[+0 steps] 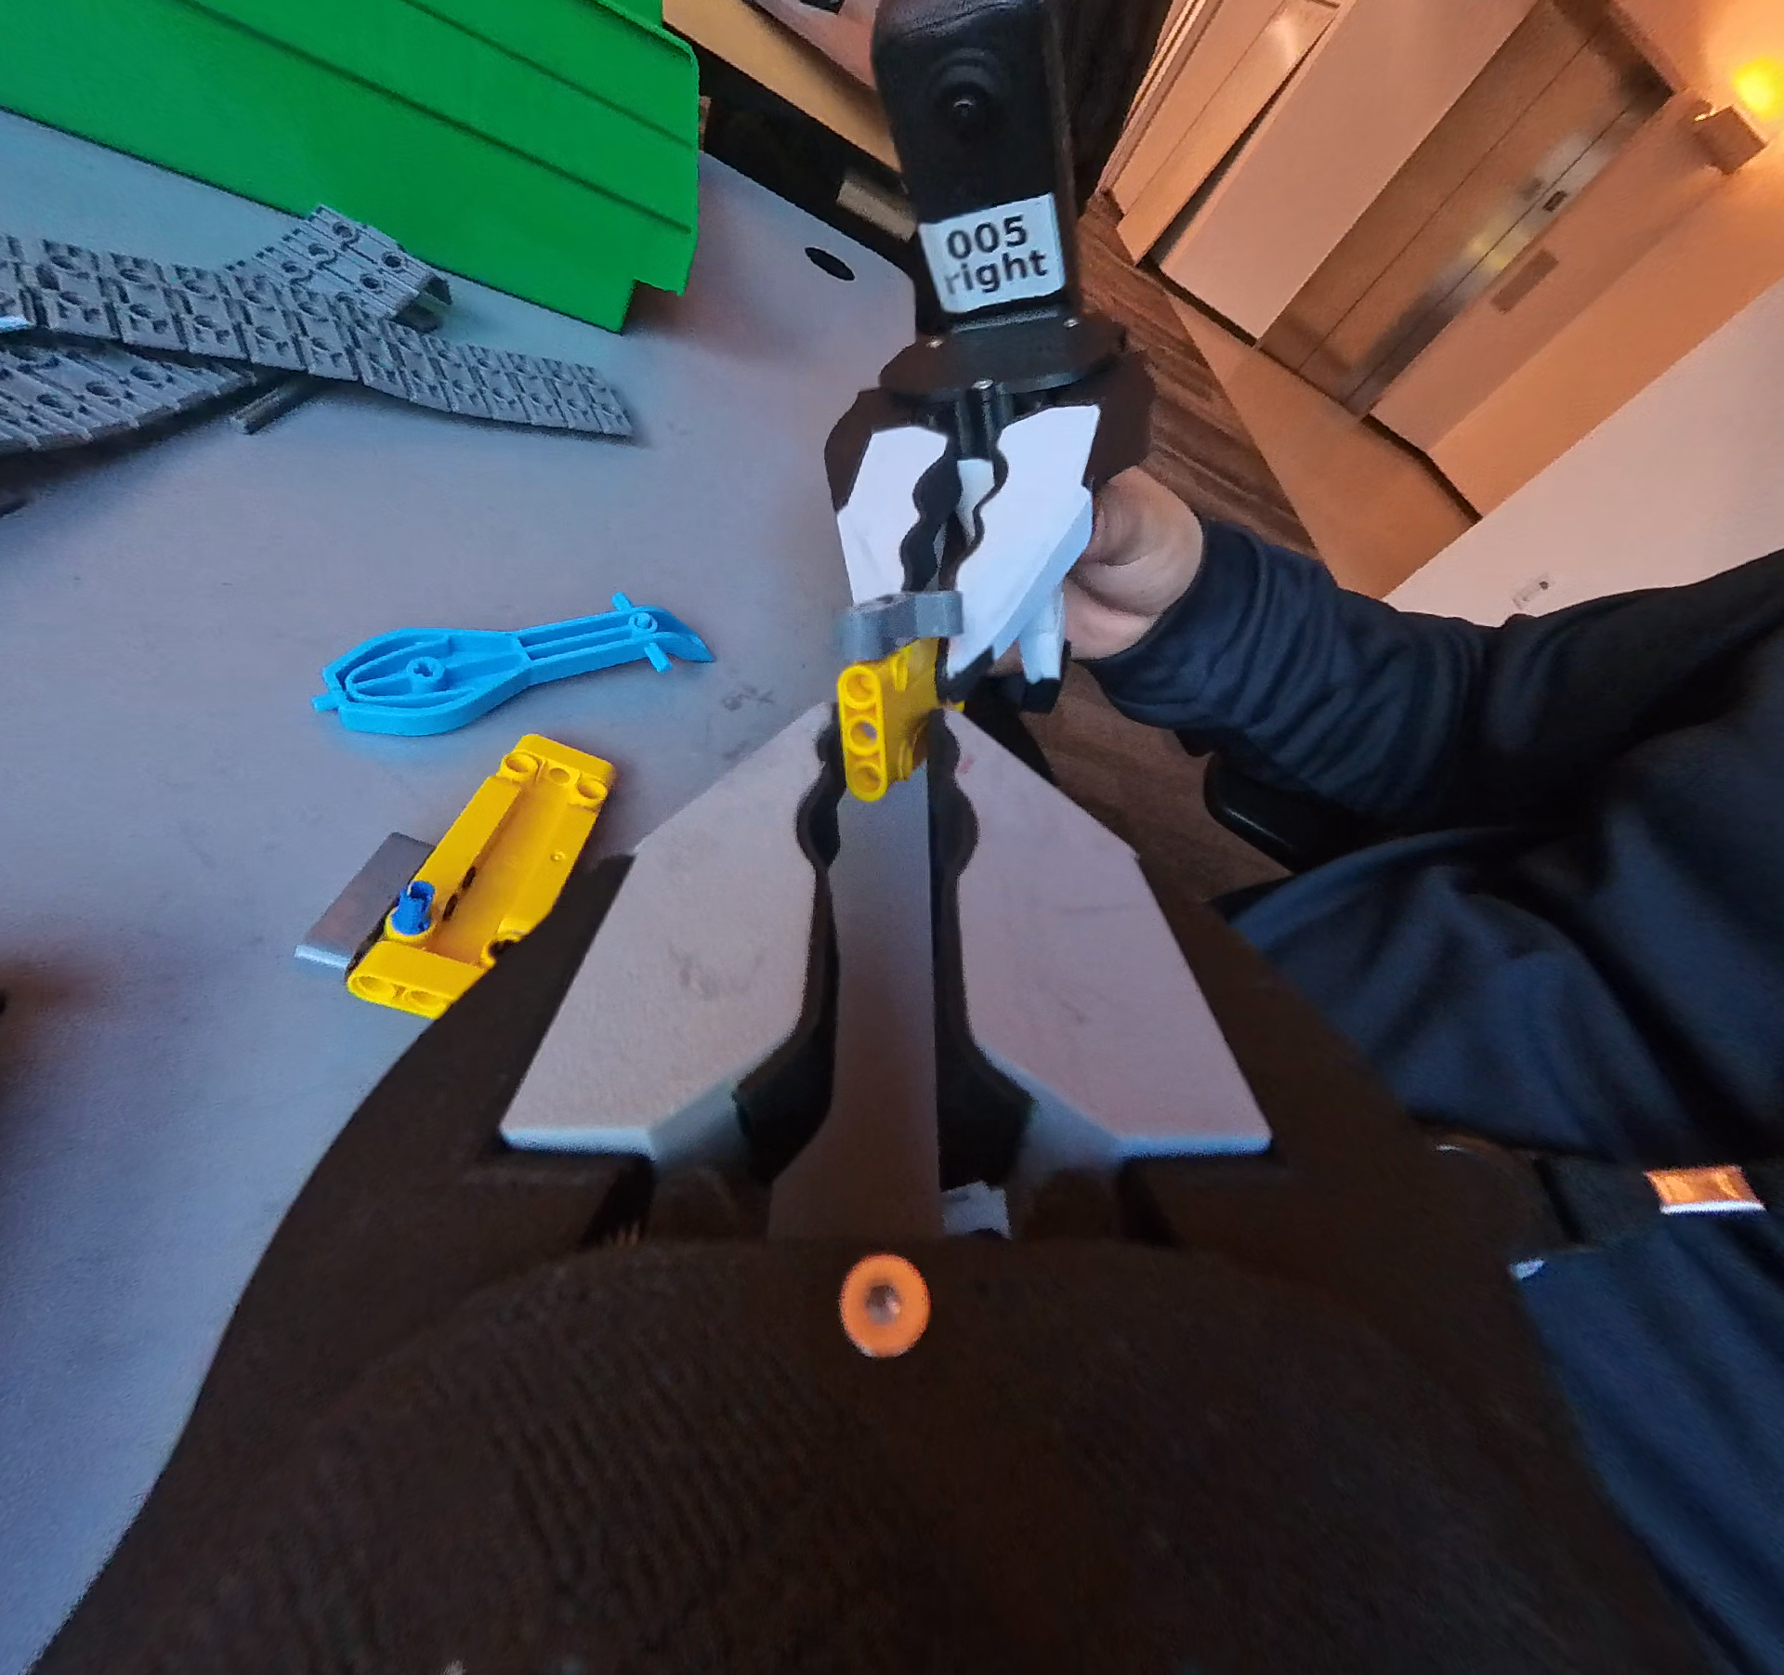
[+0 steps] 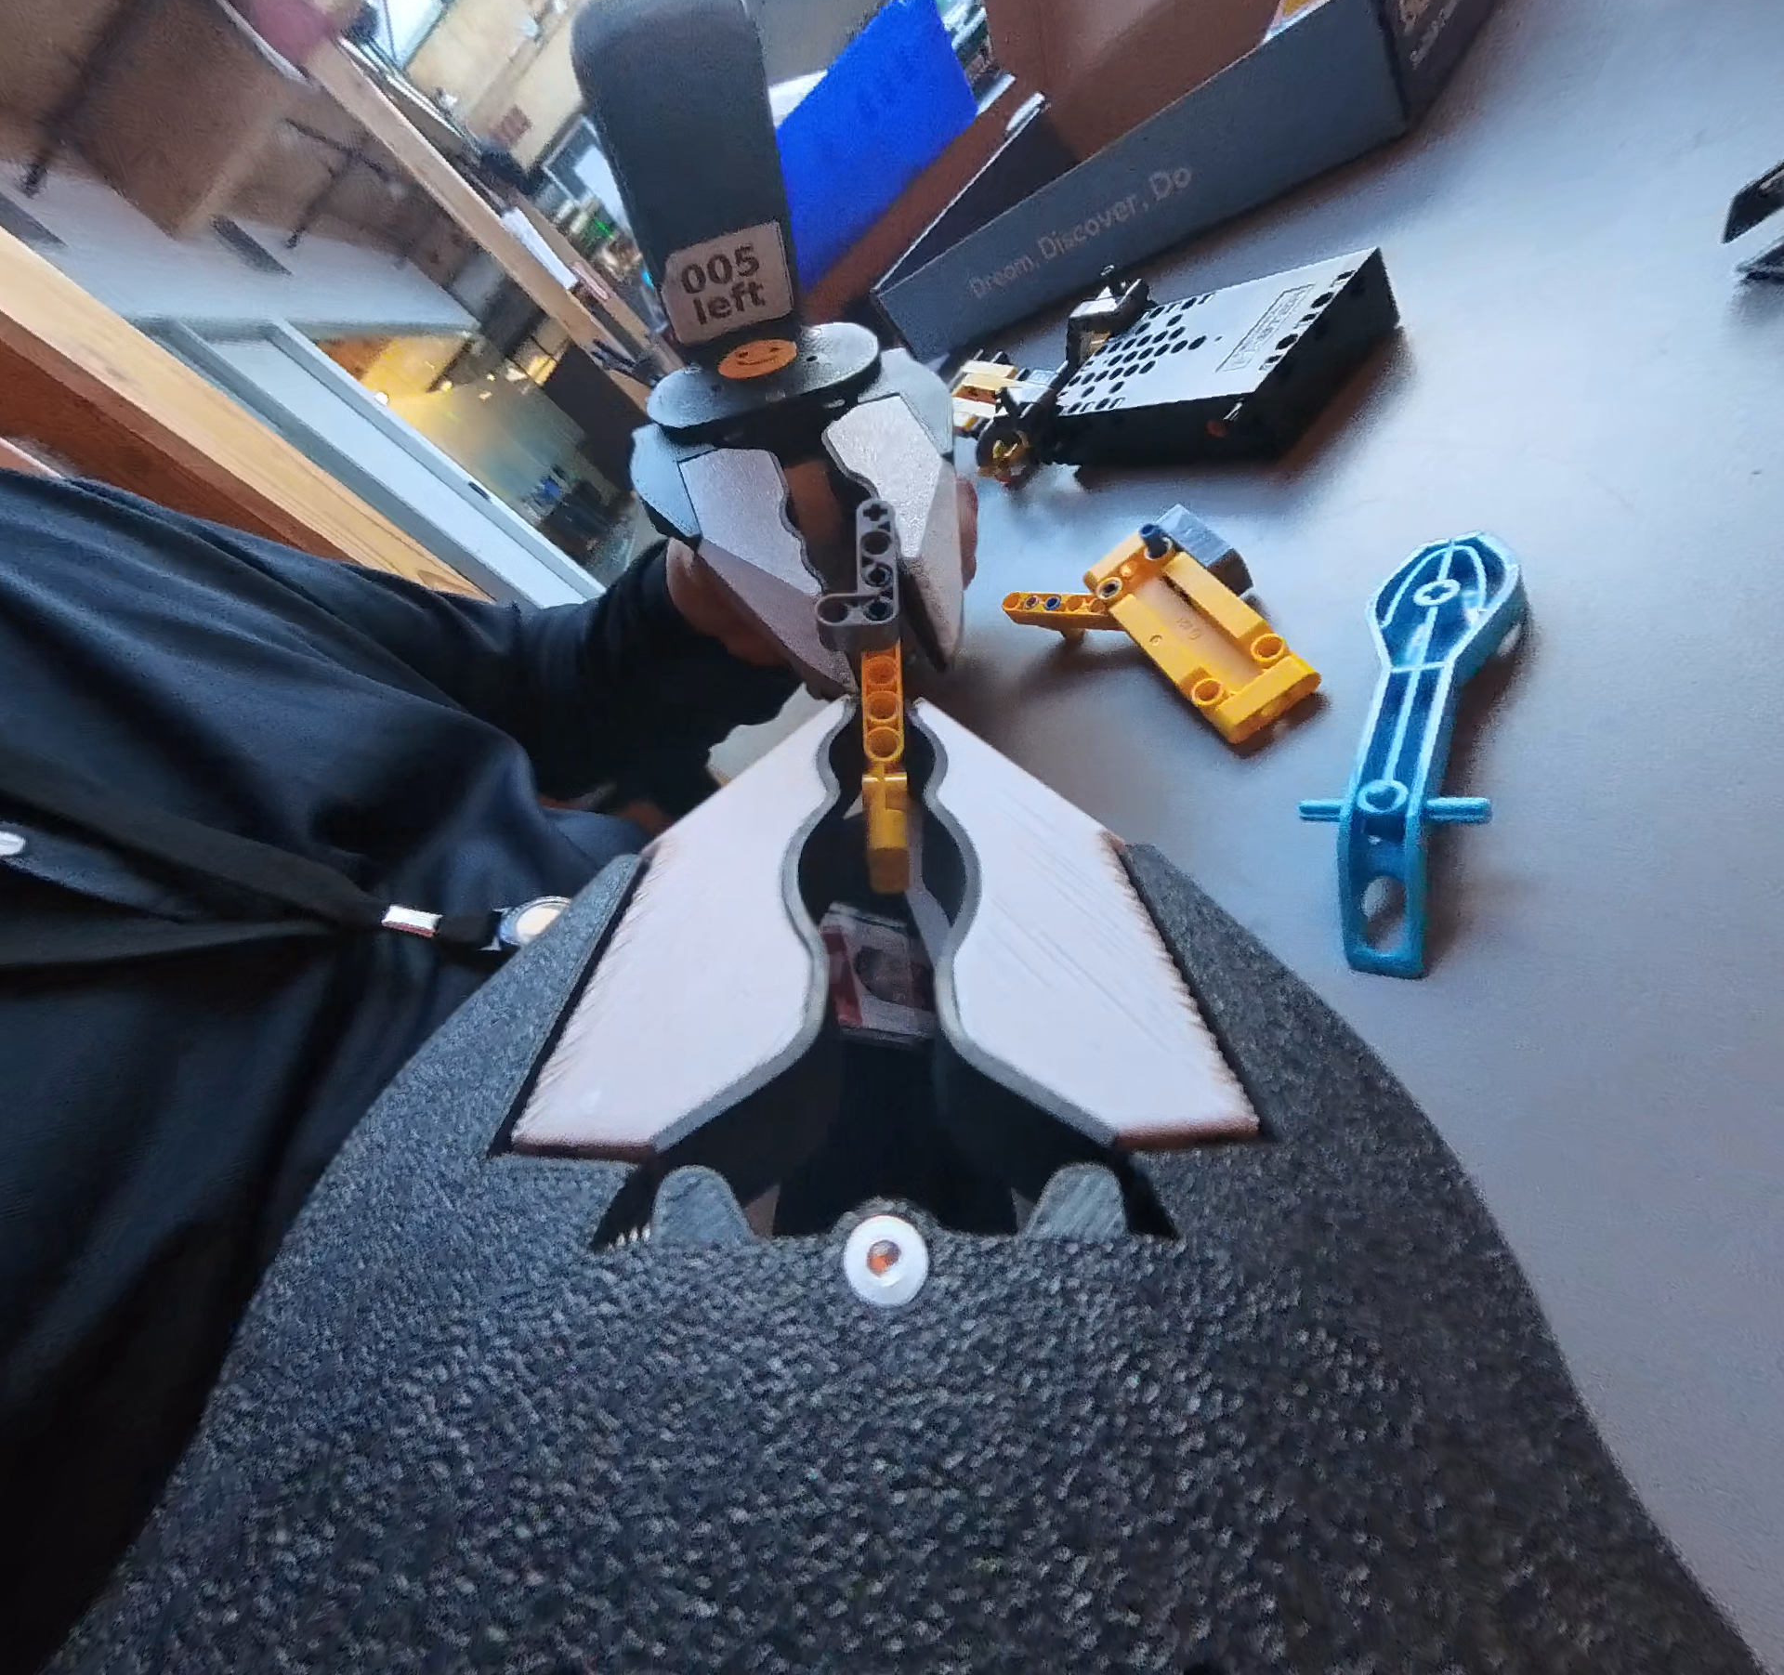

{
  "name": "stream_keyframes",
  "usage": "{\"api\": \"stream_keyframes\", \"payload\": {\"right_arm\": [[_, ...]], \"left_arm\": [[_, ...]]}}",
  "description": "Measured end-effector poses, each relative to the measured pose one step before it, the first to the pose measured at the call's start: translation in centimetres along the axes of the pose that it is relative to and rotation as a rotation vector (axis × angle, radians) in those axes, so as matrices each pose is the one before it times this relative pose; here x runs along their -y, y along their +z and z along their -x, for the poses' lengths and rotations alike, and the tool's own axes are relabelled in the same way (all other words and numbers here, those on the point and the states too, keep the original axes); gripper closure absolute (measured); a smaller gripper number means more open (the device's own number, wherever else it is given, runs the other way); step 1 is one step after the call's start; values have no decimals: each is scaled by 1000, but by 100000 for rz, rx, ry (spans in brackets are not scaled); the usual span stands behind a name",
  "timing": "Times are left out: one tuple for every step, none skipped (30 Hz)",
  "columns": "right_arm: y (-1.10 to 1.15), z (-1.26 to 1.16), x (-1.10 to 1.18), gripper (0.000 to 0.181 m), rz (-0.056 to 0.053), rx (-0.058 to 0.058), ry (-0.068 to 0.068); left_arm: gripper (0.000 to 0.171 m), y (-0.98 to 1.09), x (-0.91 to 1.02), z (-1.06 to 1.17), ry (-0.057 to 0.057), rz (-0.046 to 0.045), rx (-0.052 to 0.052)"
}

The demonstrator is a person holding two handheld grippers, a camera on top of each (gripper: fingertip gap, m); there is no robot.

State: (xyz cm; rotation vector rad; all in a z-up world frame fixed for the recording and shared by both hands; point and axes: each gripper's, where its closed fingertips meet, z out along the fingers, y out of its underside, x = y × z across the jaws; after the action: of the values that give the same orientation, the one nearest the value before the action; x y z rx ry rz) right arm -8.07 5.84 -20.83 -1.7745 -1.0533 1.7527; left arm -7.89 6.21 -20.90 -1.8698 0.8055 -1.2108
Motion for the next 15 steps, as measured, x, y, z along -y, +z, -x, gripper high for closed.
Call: {"api": "stream_keyframes", "payload": {"right_arm": [[67,118,-92,177,35,856,132],[109,123,-129,177,440,744,-64],[131,125,-131,177,574,653,-289],[47,64,-10,177,33,245,-428],[-16,-66,4,176,225,-650,-606],[-70,-183,-117,172,1704,-1808,-1583],[-168,-198,-170,163,2676,-2667,-3087],[-264,-148,-81,150,2694,-3177,-4399],[-298,19,46,147,2268,-3009,-5505],[-231,252,161,148,1869,-2242,-6260],[-126,358,266,147,1660,-2151,-6814],[-33,343,317,146,1707,-2386,-7581],[1,274,310,146,1948,-2618,-8055],[32,182,308,146,1963,-2633,-7566],[80,182,197,147,2219,-1572,-6124]], "left_arm": [[158,55,39,-168,176,-26,-750],[158,69,39,-167,-24,-70,-828],[160,45,12,-167,-152,10,-788],[162,-28,40,-90,246,-308,-618],[164,-21,-21,-273,674,7,-1638],[166,41,-219,9,304,1715,903],[166,18,-213,514,2960,2010,4911],[166,22,-255,456,5076,2587,5275],[166,49,-253,181,4562,2963,3709],[166,99,-130,-158,3513,2255,1276],[166,146,-86,-289,2488,1872,234],[166,188,-37,-347,2249,1531,-325],[166,197,-84,-402,1819,1766,-968],[166,176,-86,-328,1544,1704,-700],[166,111,-4,-236,1767,1166,-9]]}}
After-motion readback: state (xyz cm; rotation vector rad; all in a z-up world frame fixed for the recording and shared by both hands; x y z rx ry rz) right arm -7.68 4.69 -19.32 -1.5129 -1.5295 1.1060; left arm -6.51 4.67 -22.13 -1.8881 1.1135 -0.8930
